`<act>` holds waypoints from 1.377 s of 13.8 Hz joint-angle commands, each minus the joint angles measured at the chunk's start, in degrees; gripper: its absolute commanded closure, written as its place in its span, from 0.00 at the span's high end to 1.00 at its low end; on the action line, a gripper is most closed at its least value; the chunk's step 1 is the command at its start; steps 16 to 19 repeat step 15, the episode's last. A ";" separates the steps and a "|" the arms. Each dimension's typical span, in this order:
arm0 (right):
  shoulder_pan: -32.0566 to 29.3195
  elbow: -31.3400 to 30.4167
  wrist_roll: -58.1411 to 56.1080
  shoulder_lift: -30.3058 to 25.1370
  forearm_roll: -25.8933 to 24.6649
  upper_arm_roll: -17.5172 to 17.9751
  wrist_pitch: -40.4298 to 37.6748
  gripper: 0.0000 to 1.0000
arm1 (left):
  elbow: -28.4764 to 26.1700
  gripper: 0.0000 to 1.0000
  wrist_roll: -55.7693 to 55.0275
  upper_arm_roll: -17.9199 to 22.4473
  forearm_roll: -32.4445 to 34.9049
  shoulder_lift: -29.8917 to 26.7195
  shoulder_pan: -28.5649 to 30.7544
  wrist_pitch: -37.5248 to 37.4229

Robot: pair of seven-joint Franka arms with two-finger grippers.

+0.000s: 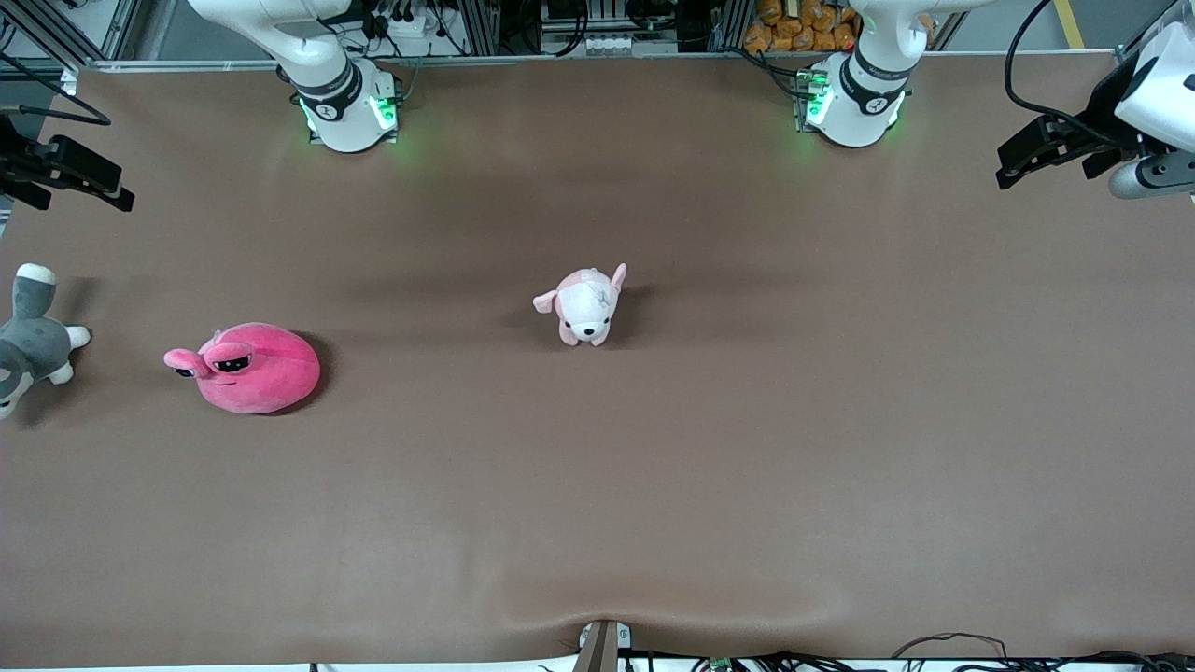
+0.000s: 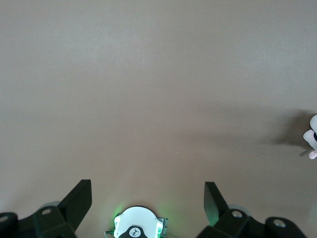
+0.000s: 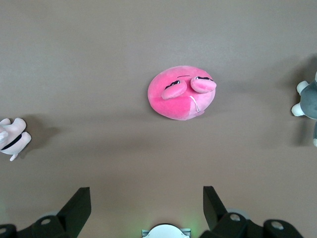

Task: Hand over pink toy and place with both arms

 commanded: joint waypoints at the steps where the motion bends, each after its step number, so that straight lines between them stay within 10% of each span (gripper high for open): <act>1: -0.11 -1.47 -0.76 -1.62 -1.14 0.31 0.85 1.00 | 1.13 1.00 2.67 -0.34 0.29 -0.10 0.44 -0.88; 19: -0.10 -1.38 -0.67 -1.53 -2.73 0.48 0.76 1.00 | 2.19 1.00 -3.20 -0.87 0.47 0.42 0.26 -1.94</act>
